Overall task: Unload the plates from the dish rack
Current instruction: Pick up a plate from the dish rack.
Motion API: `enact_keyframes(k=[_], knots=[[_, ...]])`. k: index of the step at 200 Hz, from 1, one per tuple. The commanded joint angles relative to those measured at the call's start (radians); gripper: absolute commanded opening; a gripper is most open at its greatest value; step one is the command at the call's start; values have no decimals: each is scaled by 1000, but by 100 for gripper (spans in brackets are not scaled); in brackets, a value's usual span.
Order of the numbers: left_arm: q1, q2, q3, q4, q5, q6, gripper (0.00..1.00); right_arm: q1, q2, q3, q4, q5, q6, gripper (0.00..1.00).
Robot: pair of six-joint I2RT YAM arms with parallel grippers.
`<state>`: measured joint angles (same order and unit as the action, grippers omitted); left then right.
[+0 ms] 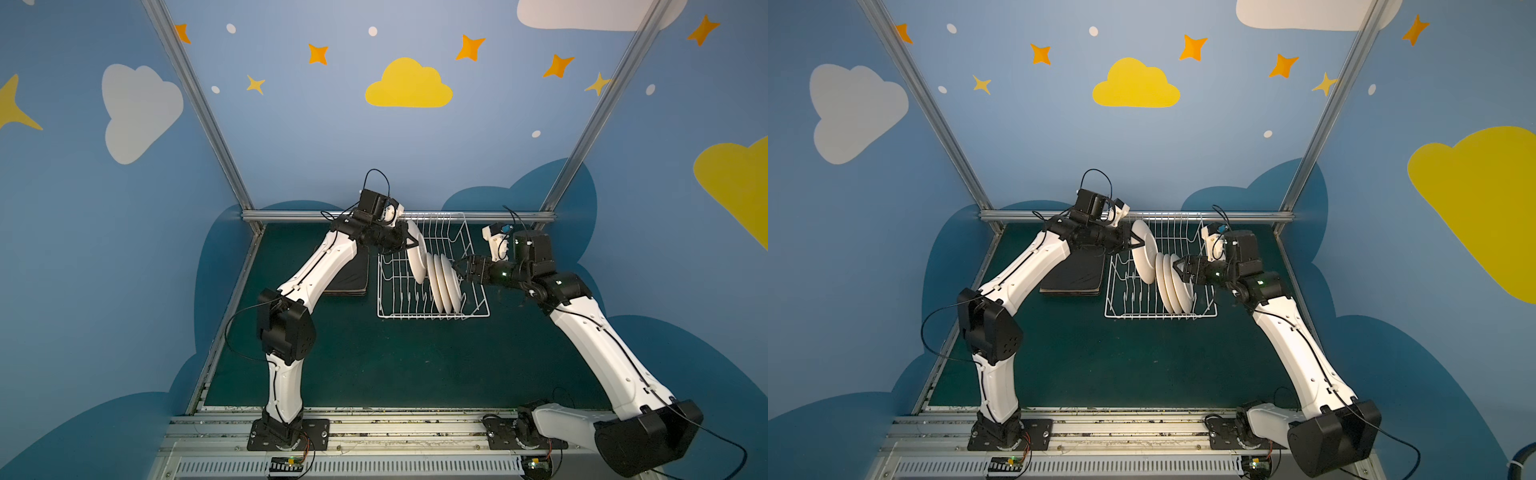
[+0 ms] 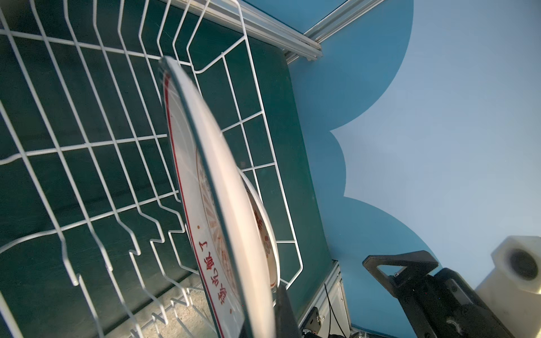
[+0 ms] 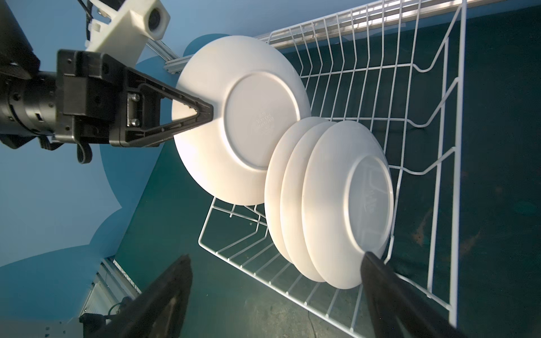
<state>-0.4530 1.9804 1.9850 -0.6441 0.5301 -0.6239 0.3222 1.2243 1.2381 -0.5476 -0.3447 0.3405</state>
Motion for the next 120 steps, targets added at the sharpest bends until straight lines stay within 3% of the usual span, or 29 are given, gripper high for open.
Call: enact_keyframes(k=[1,87,120], knots=[[6,-71,23,19,-8,43,3,-6,-7,21,29,-2,9,90],[39,-132,54,29,-50,97,3,-6,-13,13,34,3,32,90],[13,-165,73,35,-108,305,3,-6,-16,18,47,4,47,90]])
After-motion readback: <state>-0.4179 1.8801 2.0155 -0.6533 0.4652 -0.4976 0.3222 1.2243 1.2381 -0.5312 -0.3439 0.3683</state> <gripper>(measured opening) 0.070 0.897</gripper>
